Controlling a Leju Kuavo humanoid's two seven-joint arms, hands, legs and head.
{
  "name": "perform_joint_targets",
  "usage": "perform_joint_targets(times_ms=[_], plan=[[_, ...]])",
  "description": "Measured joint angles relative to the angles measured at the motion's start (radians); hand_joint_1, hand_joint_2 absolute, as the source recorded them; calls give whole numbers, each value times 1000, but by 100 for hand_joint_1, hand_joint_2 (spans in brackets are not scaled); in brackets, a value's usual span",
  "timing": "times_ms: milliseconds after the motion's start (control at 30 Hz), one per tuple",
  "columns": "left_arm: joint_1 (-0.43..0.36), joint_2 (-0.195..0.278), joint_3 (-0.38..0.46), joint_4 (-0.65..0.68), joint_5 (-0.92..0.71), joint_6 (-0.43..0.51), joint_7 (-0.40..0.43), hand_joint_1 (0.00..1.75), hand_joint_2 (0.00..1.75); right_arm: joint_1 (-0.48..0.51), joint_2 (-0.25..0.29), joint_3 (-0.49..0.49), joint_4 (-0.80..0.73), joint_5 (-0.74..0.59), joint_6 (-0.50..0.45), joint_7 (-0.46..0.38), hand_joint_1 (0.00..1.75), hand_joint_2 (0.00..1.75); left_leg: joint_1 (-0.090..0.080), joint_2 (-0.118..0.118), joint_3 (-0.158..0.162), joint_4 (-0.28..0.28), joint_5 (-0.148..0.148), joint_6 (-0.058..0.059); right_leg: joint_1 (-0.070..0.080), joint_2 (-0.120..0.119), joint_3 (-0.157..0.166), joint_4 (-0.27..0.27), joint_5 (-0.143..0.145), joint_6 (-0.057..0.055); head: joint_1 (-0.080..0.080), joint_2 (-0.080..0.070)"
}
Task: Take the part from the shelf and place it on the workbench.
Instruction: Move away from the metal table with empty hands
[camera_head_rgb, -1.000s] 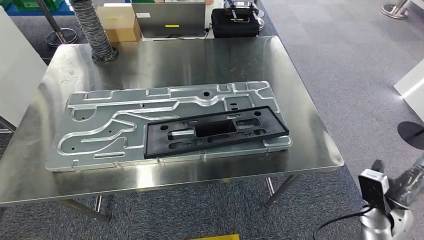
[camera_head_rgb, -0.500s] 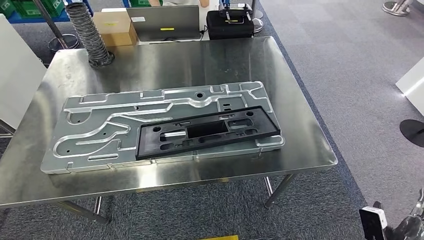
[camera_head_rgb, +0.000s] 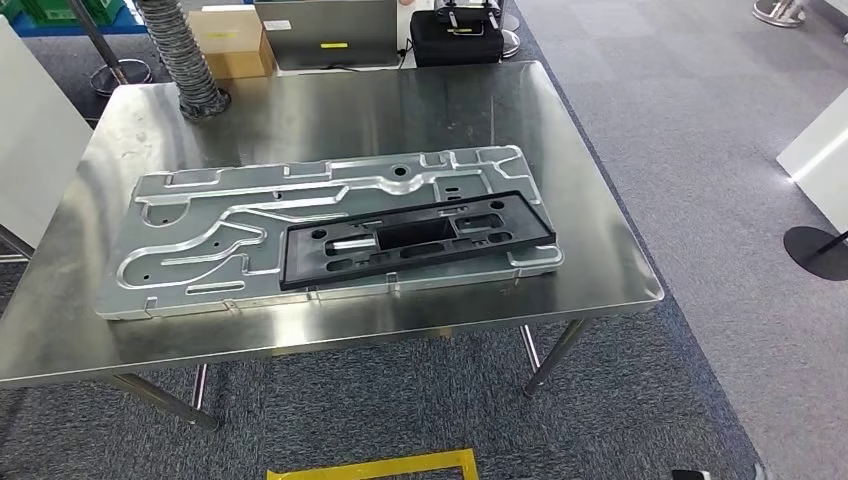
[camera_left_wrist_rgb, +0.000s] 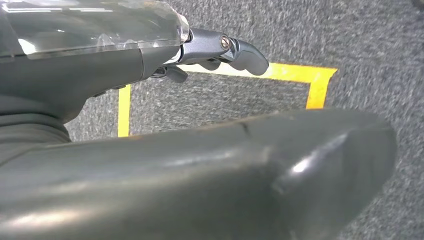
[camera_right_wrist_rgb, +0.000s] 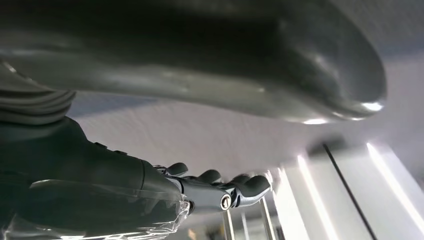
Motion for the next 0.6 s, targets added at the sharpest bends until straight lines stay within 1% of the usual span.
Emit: perform_joint_targets(times_ms=[33,67,100,133,167,200,233,267,300,333,367,400,433,467,500,533,567,600], plan=[[0,-2,0,0,-1,0,1,0,0,-6,0,-1,41,14,0,7,0,0,0,0,0,-1,6,-6,3,1,15,-27,-1,-7,0,0],[0,-3,0,0,-1,0,1,0,0,-10,0,-3,77,23,-1,11,0,0,0,0,0,-4,13,-14,7,2,14,-31,2,-16,0,0],[1,-4,0,0,-2,0,1,0,0,-13,-1,-5,107,27,-1,14,0,0,0,0,-1,-6,19,-21,7,2,8,-33,10,-24,0,0],[2,-5,0,0,-2,0,2,0,0,-17,-2,-7,131,29,-1,15,0,0,1,-1,-6,-2,15,-27,7,0,2,-37,17,-33,0,0],[3,-5,0,0,-2,0,2,0,0,-21,-3,-8,152,31,-1,15,0,0,3,-2,-15,13,-6,-32,6,-1,-8,-39,28,-42,0,0],[4,-5,0,0,-2,0,2,0,0,-23,-3,-9,170,32,-1,15,0,0,3,-2,-28,48,-46,-34,5,-2,-20,-41,39,-50,0,0],[5,-6,0,0,-3,0,3,0,0,-26,-3,-10,185,34,0,20,0,0,5,-3,-43,100,-99,-36,7,-4,-33,-41,50,-55,0,0],[5,-6,0,0,-5,0,3,0,0,-27,-3,-10,201,41,7,35,0,0,5,-3,-59,167,-151,-37,10,-4,-47,-39,60,-59,0,0],[5,-6,0,0,-7,-1,5,0,0,-29,-3,-10,218,56,22,65,0,0,5,-3,-70,230,-185,-38,13,-5,-63,-36,70,-61,0,0],[5,-7,0,0,-9,-1,7,0,0,-32,-2,-10,236,78,47,113,0,0,5,-3,-68,271,-194,-38,16,-5,-78,-33,80,-62,0,0],[5,-7,0,0,-12,-3,8,0,0,-34,1,-8,255,105,79,172,0,0,5,-3,-52,282,-181,-37,19,-6,-94,-28,89,-62,0,0],[5,-8,0,0,-14,-4,10,0,0,-35,5,-4,274,135,115,235,0,0,5,-3,-18,255,-154,-34,21,-6,-109,-23,97,-61,0,0],[4,-9,0,0,-16,-5,10,0,0,-36,11,3,290,165,153,294,0,0,5,-3,32,195,-128,-30,22,-6,-122,-17,104,-60,0,0],[3,-9,0,0,-18,-6,10,0,0,-37,19,11,305,192,189,344,0,0,2,-3,87,117,-120,-25,25,-6,-134,-10,110,-57,0,0],[2,-10,0,0,-20,-7,9,0,0,-37,27,21,317,217,222,383,0,0,0,-3,132,50,-121,-20,26,-6,-142,-4,116,-54,0,0],[1,-11,0,0,-23,-7,8,0,0,-38,37,29,328,235,252,410,0,0,-2,-3,160,2,-129,-15,26,-6,-147,0,122,-49,0,0],[0,-12,-1,0,-27,-7,8,0,0,-38,48,36,337,246,279,429,0,0,-5,-3,170,-22,-136,-11,26,-6,-150,1,129,-44,0,0],[1,-13,-1,0,-32,-7,8,0,0,-38,60,42,346,253,304,438,0,0,-5,-2,166,-27,-129,-5,25,-6,-151,-1,138,-38,0,0]])
